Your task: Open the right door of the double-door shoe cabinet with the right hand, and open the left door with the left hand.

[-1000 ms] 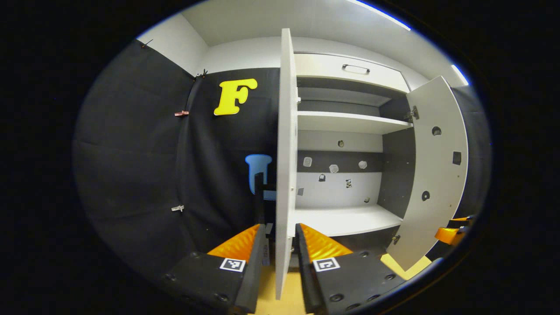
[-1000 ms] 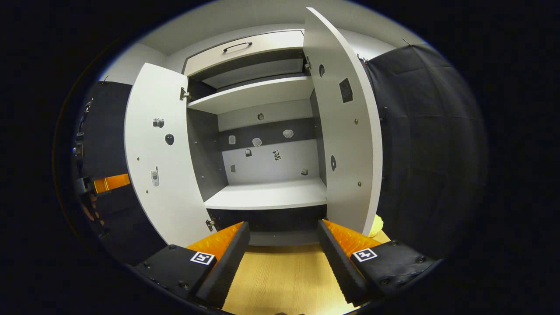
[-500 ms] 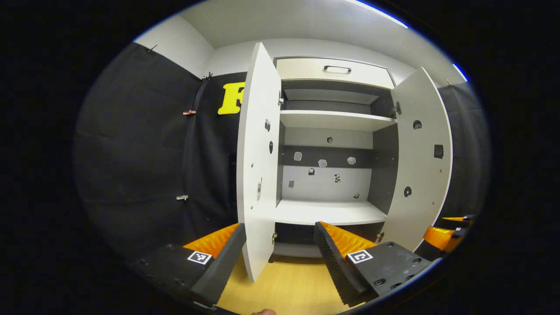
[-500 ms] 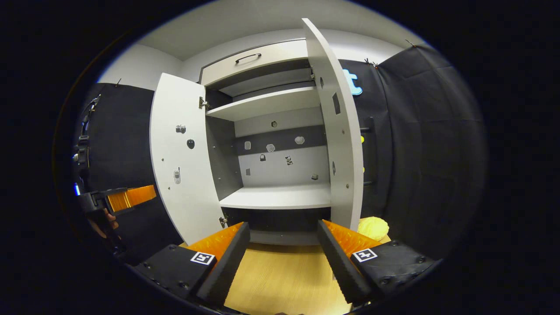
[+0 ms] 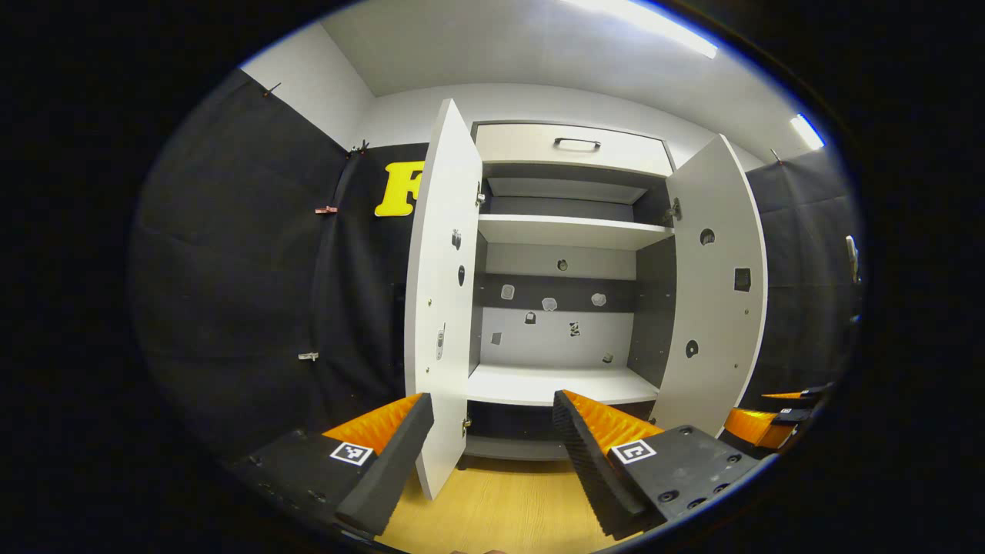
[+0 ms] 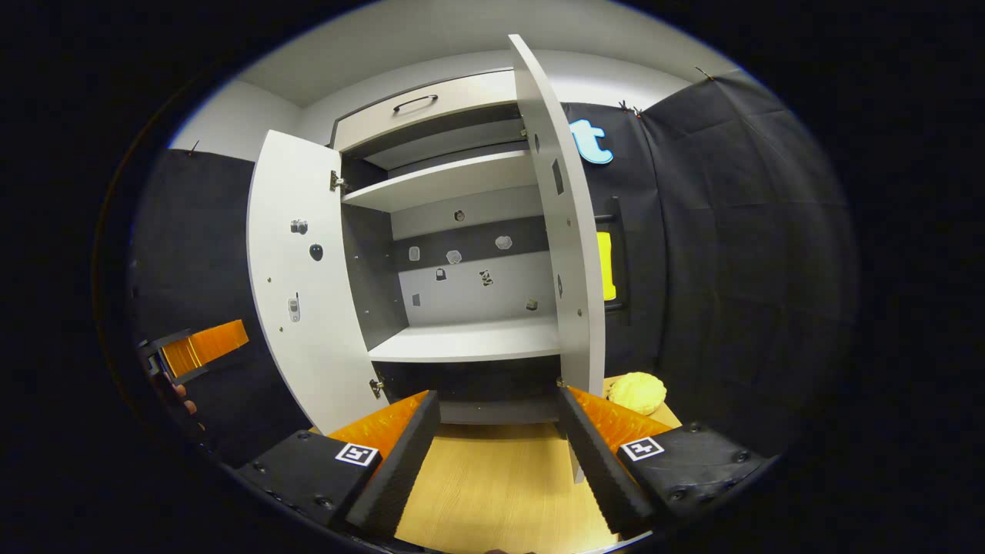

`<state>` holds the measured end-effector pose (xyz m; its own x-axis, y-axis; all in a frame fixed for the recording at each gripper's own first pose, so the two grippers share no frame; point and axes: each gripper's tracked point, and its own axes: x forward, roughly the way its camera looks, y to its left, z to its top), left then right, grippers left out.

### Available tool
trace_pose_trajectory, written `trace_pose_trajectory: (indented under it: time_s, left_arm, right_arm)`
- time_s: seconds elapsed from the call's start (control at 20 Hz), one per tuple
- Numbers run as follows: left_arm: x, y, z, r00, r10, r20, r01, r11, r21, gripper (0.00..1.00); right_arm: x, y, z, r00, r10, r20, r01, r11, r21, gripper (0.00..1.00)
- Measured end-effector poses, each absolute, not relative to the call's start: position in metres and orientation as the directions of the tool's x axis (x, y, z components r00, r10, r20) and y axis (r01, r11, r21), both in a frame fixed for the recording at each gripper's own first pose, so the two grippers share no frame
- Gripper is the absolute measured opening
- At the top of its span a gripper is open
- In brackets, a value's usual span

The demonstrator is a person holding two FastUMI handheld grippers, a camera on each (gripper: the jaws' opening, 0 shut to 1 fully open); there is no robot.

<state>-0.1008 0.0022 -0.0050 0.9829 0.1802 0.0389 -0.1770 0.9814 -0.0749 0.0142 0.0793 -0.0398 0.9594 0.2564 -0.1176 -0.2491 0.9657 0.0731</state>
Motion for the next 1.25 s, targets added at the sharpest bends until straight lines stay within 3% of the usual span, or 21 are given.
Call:
trace_pose_trajectory:
  time_s: [0.6, 0.9, 1.25]
  left_arm:
    - [-0.102, 0.02, -0.031, 0.993, 0.103, 0.064, -0.106, 0.993, 0.045, 0.96]
    - [-0.097, 0.011, -0.045, 0.999, 0.039, 0.026, -0.039, 0.999, 0.019, 0.96]
    - [-0.097, 0.018, -0.054, 0.999, 0.05, -0.004, -0.05, 0.999, -0.014, 0.96]
  right_arm:
    - [-0.008, 0.123, -0.041, 0.976, 0.213, -0.045, -0.213, 0.977, 0.015, 0.98]
    - [-0.011, 0.122, -0.035, 0.985, 0.17, -0.025, -0.17, 0.985, 0.006, 0.98]
    - [-0.009, 0.121, -0.038, 0.987, 0.159, -0.037, -0.159, 0.987, 0.008, 0.98]
